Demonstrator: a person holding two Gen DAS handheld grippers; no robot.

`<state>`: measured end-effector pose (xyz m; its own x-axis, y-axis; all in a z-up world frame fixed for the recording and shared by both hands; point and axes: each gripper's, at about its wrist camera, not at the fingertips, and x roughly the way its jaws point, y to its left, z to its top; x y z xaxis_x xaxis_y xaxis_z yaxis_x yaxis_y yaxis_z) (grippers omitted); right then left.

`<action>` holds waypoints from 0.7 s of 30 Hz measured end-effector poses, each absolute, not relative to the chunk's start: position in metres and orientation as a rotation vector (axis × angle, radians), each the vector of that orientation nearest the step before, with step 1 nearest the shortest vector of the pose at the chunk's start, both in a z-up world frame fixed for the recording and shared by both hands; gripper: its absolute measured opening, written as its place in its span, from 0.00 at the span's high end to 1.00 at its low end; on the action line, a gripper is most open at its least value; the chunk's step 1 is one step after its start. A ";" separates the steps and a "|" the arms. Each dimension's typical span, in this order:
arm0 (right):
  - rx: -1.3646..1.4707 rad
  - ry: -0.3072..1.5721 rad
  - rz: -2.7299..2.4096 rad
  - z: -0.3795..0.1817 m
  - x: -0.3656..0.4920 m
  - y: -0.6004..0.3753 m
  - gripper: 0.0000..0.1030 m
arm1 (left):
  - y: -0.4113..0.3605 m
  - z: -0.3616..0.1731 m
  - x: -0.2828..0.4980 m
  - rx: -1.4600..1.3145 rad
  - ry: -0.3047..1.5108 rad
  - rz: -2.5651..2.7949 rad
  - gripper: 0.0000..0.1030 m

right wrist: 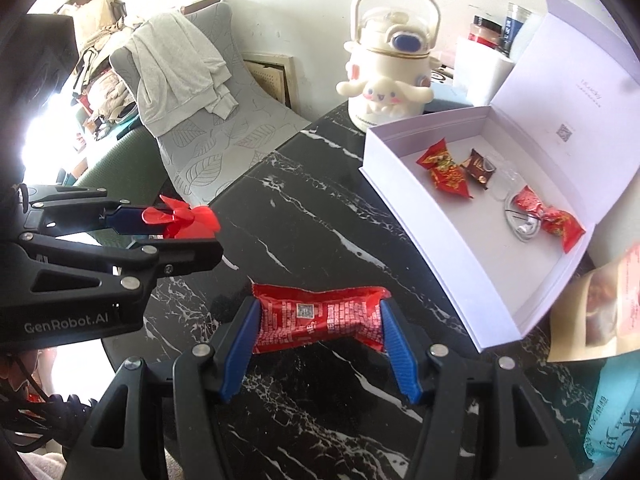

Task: Organize objects
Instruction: 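Carry the red fan and red candy with both grippers over the box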

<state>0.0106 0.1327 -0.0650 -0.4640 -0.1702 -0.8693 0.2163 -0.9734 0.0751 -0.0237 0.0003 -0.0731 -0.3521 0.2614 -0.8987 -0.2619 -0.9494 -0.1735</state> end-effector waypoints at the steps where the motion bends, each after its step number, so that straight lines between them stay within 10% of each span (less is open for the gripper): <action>1: 1.485 0.057 -2.514 -0.062 0.012 0.135 0.41 | 0.002 -0.069 -0.023 -1.555 0.009 2.349 0.63; 21: 1.543 -0.013 -2.738 -0.022 0.061 0.174 0.41 | 0.062 -0.031 -0.011 -1.457 0.228 2.183 0.63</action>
